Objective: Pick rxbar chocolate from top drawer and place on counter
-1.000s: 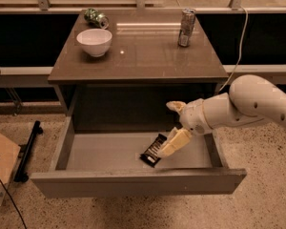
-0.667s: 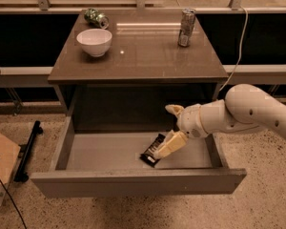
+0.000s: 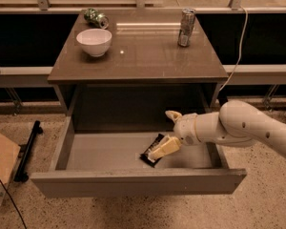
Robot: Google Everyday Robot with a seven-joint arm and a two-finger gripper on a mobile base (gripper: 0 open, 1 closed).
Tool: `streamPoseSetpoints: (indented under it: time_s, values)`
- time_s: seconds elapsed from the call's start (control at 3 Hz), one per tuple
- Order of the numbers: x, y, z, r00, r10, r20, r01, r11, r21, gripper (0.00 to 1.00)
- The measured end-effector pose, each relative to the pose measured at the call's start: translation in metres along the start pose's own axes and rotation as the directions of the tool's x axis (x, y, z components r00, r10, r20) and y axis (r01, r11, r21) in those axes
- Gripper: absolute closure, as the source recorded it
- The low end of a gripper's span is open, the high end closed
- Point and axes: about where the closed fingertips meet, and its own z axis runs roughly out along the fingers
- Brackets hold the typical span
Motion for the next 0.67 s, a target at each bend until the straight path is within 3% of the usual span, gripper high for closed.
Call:
streamPoseSetpoints:
  time_s: [0.67]
  values:
    - [0.0125, -0.0077, 0.0124, 0.999, 0.036, 0.026, -0.037, 0.9988, 0.033, 0.00]
